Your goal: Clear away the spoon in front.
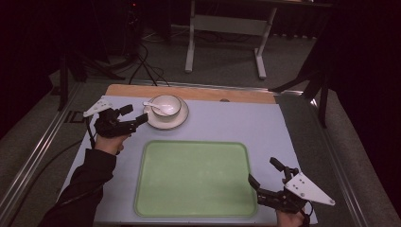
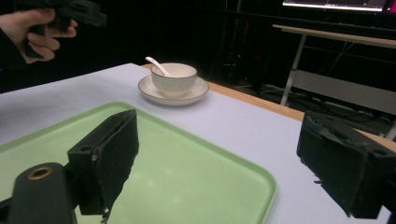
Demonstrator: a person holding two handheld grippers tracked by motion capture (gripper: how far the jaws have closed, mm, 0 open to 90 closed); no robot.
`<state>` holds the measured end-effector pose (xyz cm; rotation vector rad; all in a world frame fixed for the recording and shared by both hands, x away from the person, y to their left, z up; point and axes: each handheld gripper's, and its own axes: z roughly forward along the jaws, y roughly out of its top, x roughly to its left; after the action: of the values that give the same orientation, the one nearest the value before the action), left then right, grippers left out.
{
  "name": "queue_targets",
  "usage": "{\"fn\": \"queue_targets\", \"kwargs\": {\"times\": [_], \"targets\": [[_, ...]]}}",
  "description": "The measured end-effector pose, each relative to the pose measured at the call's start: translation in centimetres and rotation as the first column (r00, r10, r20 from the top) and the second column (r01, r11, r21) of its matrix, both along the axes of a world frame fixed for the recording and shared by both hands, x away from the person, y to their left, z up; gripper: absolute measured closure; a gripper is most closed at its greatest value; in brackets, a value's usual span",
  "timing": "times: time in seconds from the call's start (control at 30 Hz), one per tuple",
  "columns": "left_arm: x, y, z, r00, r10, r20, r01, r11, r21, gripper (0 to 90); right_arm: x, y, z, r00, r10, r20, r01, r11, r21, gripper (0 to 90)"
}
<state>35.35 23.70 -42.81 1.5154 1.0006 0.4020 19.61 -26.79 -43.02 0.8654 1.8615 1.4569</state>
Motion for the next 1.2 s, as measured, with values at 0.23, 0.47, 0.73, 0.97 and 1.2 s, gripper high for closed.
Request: {"fn": "queue_targets", "kwargs": {"times": [0.23, 0.47, 0.73, 0.97, 1.2], "targets": [[2.6, 0.4, -2.0, 0.9943, 0.057, -0.091, -0.066, 0.9926, -0.102, 16.8, 0.1, 0.1, -0.1, 0.9999, 0.009, -0.004, -0.009, 1.0, -0.003, 12.7], [4.6, 0.8, -3.7, 0.9776, 0.122, -0.172, -0.147, 0.979, -0.141, 20.6, 0.2, 0.0, -0.2, 0.9999, 0.012, -0.013, -0.012, 0.9999, 0.0, 12.8], [7.0, 0.9, -5.5, 0.9408, 0.196, -0.277, -0.248, 0.9542, -0.168, 27.4, 0.2, 0.0, -0.3, 0.9997, 0.012, -0.02, -0.012, 0.9999, -0.001, 12.8], [8.7, 0.0, -6.7, 0.9184, 0.213, -0.333, -0.281, 0.9448, -0.169, 35.3, 0.2, 0.0, -0.3, 0.9997, 0.015, -0.022, -0.015, 0.9999, -0.004, 12.8], [9.5, -0.5, -7.9, 0.9055, 0.235, -0.354, -0.31, 0.9351, -0.172, 43.8, 0.2, -0.1, -0.3, 0.9996, 0.017, -0.025, -0.017, 0.9999, 0.0, 12.8]]}}
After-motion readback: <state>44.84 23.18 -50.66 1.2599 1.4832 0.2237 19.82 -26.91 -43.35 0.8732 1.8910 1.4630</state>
